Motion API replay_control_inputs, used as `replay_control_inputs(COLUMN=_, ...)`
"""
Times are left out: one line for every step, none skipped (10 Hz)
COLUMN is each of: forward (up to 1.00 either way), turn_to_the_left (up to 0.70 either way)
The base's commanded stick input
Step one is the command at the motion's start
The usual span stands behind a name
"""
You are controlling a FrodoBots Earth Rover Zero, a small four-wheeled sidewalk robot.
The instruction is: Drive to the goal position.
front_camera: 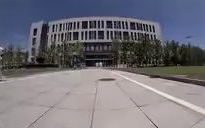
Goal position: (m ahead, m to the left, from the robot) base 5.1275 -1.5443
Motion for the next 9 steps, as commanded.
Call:
replay_control_inputs(forward=0.7, turn_to_the_left=0.0)
replay_control_inputs(forward=0.7, turn_to_the_left=0.0)
replay_control_inputs(forward=0.7, turn_to_the_left=0.0)
replay_control_inputs(forward=0.7, turn_to_the_left=0.0)
replay_control_inputs(forward=0.7, turn_to_the_left=0.0)
replay_control_inputs(forward=0.7, turn_to_the_left=0.0)
replay_control_inputs(forward=0.7, turn_to_the_left=0.0)
replay_control_inputs(forward=0.7, turn_to_the_left=0.0)
replay_control_inputs(forward=0.7, turn_to_the_left=0.0)
